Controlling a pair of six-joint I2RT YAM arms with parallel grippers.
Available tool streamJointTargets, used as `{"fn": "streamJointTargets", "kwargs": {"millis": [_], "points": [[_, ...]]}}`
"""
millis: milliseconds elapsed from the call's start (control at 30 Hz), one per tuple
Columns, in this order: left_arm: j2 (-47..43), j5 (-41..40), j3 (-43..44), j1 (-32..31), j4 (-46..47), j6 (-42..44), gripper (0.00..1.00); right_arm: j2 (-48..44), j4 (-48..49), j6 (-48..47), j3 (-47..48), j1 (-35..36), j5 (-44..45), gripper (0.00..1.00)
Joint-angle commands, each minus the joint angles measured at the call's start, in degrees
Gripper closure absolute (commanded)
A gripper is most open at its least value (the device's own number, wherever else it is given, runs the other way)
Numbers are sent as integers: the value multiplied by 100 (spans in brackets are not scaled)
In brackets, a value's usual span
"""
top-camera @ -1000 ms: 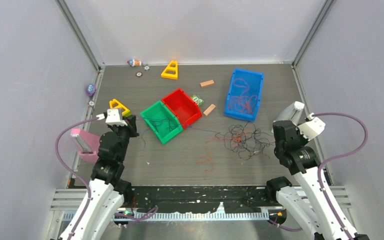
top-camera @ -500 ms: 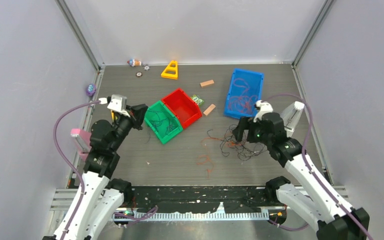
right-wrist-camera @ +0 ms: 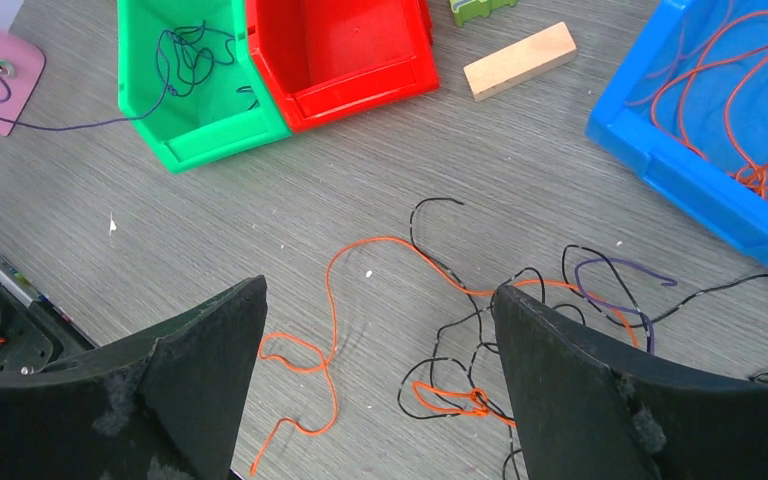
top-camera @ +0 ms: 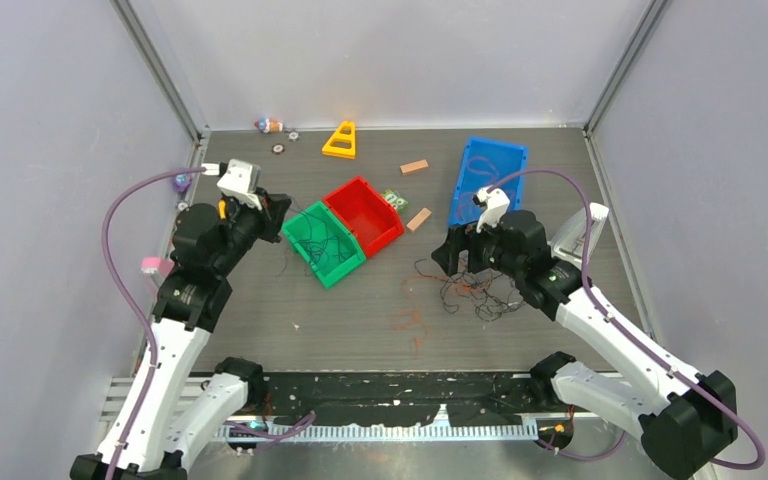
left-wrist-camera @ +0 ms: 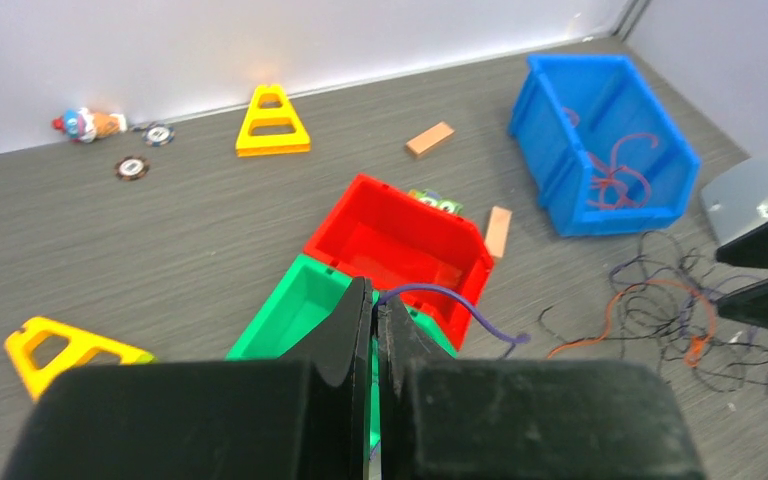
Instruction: Untangle the cables
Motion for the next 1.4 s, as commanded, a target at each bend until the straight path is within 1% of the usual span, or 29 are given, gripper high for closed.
{"fn": "streamJointTargets", "kwargs": {"millis": [0,100,267,433,600,800,867,967,1167,1233,1367], "points": [[97,-454,334,35,-569,454,100,-31,277,-167,241,21,66,11],[298,-587,246,35,-508,469,100,-43,290,-175,223,21,96,11],[807,-754,91,35,62,268,100,-23,311,-185,220,21,98,11],[1635,-1006,197,35,460,195,100,28,272,-267,278,20,106,11],[2719,-1304,612,35,441,248,100,36,241,-313,291,21,161,11],[3581,-1331,769,-31,469,-73,100,19,260,-282,196,21,233,11],[3764,-1462,820,-44,363,4,100,9,262,-266,156,24,249,11],[3969,-1761,1019,-52,-93,265,100,-1,249,-262,99,21,256,11],[3740,-2658,858,-110,-339,798,100,159,219,-239,99,21,200,11],[3826,-2924,959,-210,-531,1061,100,199,244,-227,98,21,181,11],[4306,-3261,1351,-602,-941,1366,100,235,257,-230,125,21,176,11]]}}
